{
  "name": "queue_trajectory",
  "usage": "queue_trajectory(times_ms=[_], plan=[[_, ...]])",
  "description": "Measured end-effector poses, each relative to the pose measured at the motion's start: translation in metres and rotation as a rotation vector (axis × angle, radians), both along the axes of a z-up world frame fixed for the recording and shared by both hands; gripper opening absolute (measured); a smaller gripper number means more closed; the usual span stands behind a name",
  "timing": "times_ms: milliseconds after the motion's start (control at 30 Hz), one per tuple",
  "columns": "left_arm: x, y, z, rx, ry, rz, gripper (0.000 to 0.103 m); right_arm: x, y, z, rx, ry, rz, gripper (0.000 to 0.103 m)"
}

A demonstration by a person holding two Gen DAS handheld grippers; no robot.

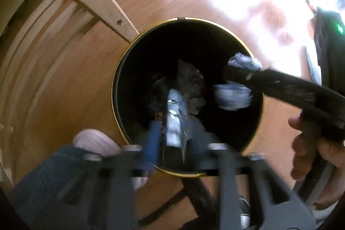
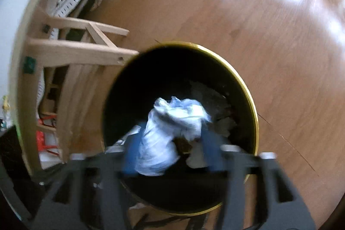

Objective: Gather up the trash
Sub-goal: 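Carry the tube and paper over the black bin and open both tools to drop them, then move both open tools back over the table toward the white tissue and pink toy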

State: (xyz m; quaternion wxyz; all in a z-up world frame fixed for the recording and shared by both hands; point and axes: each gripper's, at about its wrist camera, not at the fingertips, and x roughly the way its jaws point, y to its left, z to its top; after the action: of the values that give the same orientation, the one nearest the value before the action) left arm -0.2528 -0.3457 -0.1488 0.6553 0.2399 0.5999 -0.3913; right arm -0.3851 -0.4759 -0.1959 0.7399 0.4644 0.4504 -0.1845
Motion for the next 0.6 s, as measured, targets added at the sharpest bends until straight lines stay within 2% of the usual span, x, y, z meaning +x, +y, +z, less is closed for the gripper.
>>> queue_trajectory(times_ms=[33, 67, 167, 233, 333, 400, 467, 533, 600], plan=[[-0.004, 0.003, 0.011, -0.040, 0.012, 0.021, 0.093, -0.005, -0.003, 0.013, -0.025, -0.021, -0.011, 0.094], [-0.009, 0.005, 0.023, -0.082, 0.020, 0.019, 0.096, -0.008, -0.005, 0.025, -0.049, -0.034, -0.012, 0.096], [-0.024, 0.010, 0.059, -0.161, 0.025, -0.040, 0.096, -0.019, -0.011, 0.064, -0.167, -0.048, -0.021, 0.096], [-0.031, 0.018, 0.090, -0.211, -0.012, -0.069, 0.096, -0.023, -0.013, 0.088, -0.262, -0.067, -0.043, 0.096], [-0.026, 0.038, 0.137, -0.294, -0.109, -0.045, 0.096, -0.027, -0.007, 0.129, -0.437, -0.135, -0.075, 0.096], [-0.009, 0.067, 0.175, -0.364, -0.208, 0.018, 0.097, -0.016, 0.006, 0.151, -0.518, -0.171, -0.058, 0.096], [0.010, 0.096, 0.204, -0.414, -0.294, 0.088, 0.097, 0.005, 0.021, 0.168, -0.542, -0.203, 0.007, 0.096], [0.038, 0.137, 0.228, -0.430, -0.409, 0.186, 0.097, 0.035, 0.041, 0.184, -0.559, -0.231, 0.091, 0.096], [0.063, 0.171, 0.240, -0.428, -0.466, 0.275, 0.097, 0.077, 0.070, 0.206, -0.579, -0.279, 0.182, 0.096]])
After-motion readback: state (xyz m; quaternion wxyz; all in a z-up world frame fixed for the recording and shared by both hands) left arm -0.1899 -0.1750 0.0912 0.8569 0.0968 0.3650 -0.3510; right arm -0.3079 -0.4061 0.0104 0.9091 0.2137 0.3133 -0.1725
